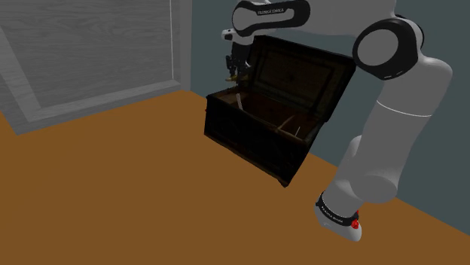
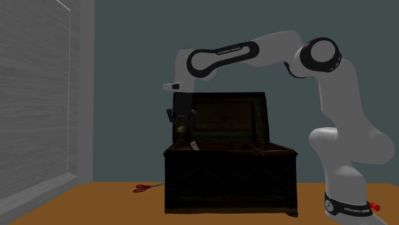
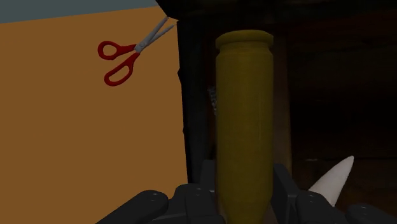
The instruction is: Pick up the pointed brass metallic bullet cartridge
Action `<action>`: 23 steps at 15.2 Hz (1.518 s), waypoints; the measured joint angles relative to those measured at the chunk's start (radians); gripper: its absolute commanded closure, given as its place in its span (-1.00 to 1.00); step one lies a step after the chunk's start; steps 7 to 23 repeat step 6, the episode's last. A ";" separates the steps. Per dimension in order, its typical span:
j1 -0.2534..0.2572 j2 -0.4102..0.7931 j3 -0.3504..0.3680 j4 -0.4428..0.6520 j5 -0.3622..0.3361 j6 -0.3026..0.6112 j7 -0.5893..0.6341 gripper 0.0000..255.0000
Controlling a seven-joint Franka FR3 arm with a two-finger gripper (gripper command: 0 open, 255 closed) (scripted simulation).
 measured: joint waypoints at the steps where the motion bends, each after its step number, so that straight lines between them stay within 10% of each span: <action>1: 0.000 0.000 0.000 0.011 0.000 -0.011 -0.001 1.00; 23: -0.002 0.000 -0.001 0.074 0.001 -0.074 -0.004 1.00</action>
